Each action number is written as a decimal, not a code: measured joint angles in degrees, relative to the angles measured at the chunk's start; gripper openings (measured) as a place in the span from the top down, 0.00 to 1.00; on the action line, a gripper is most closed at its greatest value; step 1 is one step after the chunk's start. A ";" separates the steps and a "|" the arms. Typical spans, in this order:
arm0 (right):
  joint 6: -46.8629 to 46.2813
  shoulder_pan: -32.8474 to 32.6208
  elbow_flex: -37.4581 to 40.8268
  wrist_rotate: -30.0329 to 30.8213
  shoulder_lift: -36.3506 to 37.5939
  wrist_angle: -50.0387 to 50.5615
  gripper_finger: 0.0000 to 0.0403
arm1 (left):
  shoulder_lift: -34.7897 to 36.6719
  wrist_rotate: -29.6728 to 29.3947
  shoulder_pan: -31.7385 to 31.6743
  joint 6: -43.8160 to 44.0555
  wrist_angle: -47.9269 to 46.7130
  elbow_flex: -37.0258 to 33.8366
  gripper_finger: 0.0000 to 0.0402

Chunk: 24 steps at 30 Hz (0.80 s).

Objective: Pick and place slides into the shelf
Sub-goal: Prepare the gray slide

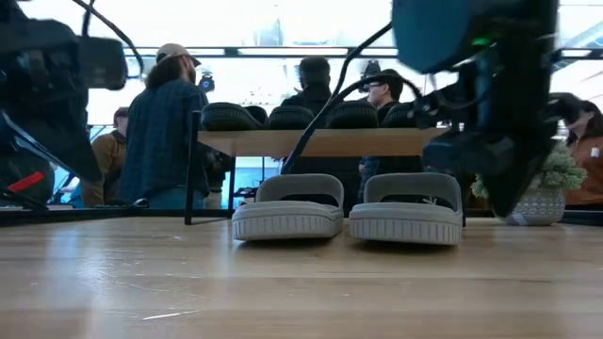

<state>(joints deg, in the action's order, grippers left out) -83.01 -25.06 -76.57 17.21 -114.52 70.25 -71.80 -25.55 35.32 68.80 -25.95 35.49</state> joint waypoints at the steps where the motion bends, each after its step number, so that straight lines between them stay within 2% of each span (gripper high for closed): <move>1: 1.54 0.55 0.21 0.27 0.00 -1.08 0.97 | -0.17 0.83 -0.97 -0.69 0.67 -0.36 0.98; 5: 6.93 2.74 0.28 1.19 0.00 -6.53 0.97 | -0.52 2.23 -3.77 -2.17 1.57 -1.47 0.98; 12: 13.16 6.76 -0.92 7.13 0.53 -6.41 0.97 | -0.58 2.64 -4.84 -2.25 1.74 -2.67 0.98; 16: 17.28 8.48 -0.90 7.06 0.90 -7.55 0.97 | -0.58 2.65 -4.99 -2.25 1.60 -2.92 0.98; 24: 18.58 9.17 -0.99 7.00 1.15 -13.37 0.97 | -0.58 2.81 -5.56 -3.76 1.48 -3.15 0.98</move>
<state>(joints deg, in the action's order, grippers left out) -64.43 -15.89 -77.56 24.21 -113.37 56.88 -72.38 -22.74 29.76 65.03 -24.47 32.34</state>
